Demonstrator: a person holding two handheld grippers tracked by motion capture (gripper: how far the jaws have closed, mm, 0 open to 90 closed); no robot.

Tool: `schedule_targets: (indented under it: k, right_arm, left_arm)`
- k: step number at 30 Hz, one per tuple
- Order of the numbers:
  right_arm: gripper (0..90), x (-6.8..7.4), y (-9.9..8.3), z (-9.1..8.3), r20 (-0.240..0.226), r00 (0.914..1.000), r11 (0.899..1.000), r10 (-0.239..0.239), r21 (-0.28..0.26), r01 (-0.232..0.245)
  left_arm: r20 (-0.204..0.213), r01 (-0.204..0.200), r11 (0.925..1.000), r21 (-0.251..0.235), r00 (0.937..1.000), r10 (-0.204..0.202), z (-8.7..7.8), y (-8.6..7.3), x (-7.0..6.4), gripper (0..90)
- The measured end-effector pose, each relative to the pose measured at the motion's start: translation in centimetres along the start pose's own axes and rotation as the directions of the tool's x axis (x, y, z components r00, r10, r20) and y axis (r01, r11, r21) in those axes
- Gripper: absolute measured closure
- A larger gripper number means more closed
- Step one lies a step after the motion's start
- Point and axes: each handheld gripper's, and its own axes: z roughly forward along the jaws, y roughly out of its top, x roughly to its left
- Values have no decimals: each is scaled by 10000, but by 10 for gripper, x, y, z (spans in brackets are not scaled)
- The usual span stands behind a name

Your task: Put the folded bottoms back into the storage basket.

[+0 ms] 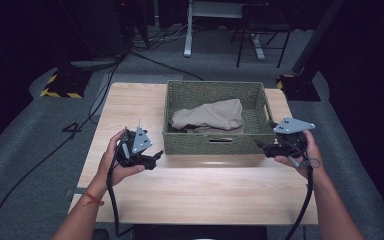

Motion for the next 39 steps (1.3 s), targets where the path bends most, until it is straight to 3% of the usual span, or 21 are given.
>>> schedule_targets:
  k: [6, 15, 28, 32, 36, 39]
  right_arm:
    - [237, 6, -18, -8, 155, 9999, 10000, 55, 35, -56]
    - [234, 11, -47, -19, 350, 9989, 9995, 316, -11, -316]
    - [234, 15, -102, -27, 524, 9945, 9948, 911, 402, -933]
    - [231, 16, -124, -29, 444, 9897, 9890, 1364, 515, -1387]
    - [226, 17, -149, -27, 403, 9843, 9807, 1721, 876, -1751]
    - [226, 14, -165, -28, 260, 9716, 9668, 2351, 969, -2366]
  left_arm:
    - [-426, 46, 9994, 335, 9991, -32, -1, -23, -5, 173]
    - [-628, 193, 9959, 889, 9979, -137, 2, -52, -9, 173]
    - [-963, 456, 9886, 1433, 9948, -320, 7, -84, -13, 172]
    - [-1064, 670, 9863, 1507, 9930, -512, 3, -93, -14, 172]
    - [-877, 949, 9833, 1552, 9928, -820, 2, -104, -14, 170]
    - [-698, 1391, 9771, 1609, 9891, -1293, 4, -111, -15, 166]
